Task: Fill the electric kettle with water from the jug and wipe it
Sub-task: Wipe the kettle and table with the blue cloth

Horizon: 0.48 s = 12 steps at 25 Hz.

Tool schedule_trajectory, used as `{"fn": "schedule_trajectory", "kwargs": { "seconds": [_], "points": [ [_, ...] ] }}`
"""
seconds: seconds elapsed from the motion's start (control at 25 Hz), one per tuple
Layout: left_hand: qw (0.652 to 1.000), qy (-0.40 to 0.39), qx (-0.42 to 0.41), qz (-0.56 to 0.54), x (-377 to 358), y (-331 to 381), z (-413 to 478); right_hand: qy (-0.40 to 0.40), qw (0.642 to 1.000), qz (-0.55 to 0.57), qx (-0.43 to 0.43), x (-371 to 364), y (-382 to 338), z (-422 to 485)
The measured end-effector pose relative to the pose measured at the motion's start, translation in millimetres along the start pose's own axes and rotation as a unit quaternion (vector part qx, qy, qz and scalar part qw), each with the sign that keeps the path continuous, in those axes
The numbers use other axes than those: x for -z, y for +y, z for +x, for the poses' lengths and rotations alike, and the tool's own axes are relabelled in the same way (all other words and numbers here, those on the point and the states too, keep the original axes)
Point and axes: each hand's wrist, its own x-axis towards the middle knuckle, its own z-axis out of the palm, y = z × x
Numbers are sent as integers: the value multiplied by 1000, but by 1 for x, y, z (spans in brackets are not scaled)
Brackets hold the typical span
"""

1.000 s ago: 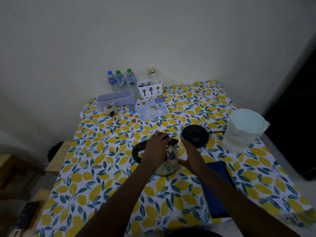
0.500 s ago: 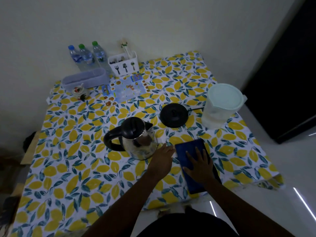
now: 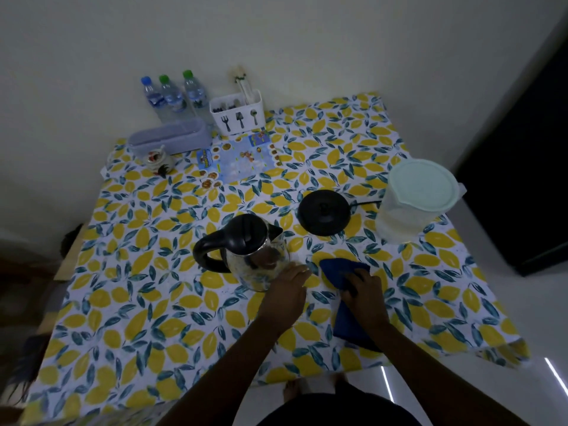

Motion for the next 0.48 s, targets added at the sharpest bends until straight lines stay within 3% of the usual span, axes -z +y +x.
{"fn": "schedule_trajectory", "kwargs": {
  "seconds": [0.24,0.4,0.48],
  "points": [
    [984,177,-6,-2,66,-14,-12,85,961,246,89,65,-91,28],
    [948,311,69,-10,118,-39,-23,63,932,302,190,107,-166,59],
    [948,289,132,10,134,-69,-22,33,930,282,234,105,-207,76]
  ]
}}
